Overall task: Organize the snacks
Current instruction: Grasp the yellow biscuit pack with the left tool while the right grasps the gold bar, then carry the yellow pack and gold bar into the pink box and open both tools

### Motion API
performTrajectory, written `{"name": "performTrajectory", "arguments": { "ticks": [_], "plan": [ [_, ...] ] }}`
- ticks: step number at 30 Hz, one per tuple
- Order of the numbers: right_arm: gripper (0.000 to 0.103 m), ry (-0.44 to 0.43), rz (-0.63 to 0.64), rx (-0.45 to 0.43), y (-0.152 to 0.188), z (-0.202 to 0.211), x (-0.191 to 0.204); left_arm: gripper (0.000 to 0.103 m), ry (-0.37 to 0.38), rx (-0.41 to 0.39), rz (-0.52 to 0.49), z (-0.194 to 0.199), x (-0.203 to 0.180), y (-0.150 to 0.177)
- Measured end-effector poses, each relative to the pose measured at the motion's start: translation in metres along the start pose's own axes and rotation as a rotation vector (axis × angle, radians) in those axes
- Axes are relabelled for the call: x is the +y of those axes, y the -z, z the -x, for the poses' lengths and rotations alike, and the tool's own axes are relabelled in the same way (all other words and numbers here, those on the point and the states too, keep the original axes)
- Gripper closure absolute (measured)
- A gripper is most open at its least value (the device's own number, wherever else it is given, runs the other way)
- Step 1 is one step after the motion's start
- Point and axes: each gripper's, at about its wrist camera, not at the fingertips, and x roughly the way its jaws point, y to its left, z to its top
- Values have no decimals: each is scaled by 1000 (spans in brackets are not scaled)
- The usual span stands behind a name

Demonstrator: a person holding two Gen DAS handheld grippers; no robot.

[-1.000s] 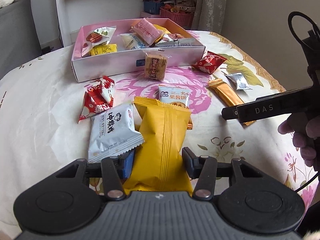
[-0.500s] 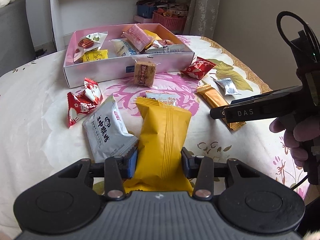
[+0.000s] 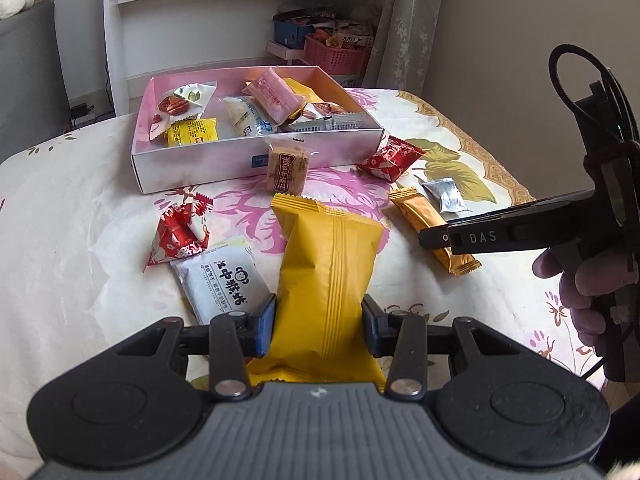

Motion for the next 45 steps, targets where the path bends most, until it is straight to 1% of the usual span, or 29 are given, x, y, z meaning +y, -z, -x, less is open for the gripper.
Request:
{"name": "performTrajectory", "arguments": {
  "ticks": [9,18,24,30,36,43,45],
  "plan": [
    [76,-39,-36,-11,-8,11,1,64,-13,-20,17,7,5,-9],
    [76,-78,-71,-44,-22,23,5,64,-39,-44,45,13,12,-23],
    [76,-109,-101,-72,-38,29,9,64,-63,-57,84,16,23,-35],
    [76,-155,-152,-93,-55,32,14,64,-82,-77,144,18,39,-46],
    [75,-217,-215,-112,-75,25,19,64,-123,-89,163,13,50,-64],
    [75,-298,-307,-144,-98,-1,24,64,-188,-93,144,-10,63,-97],
    [75,-330,-334,-146,-102,-11,23,64,-193,-94,145,-17,67,-104]
  ]
}}
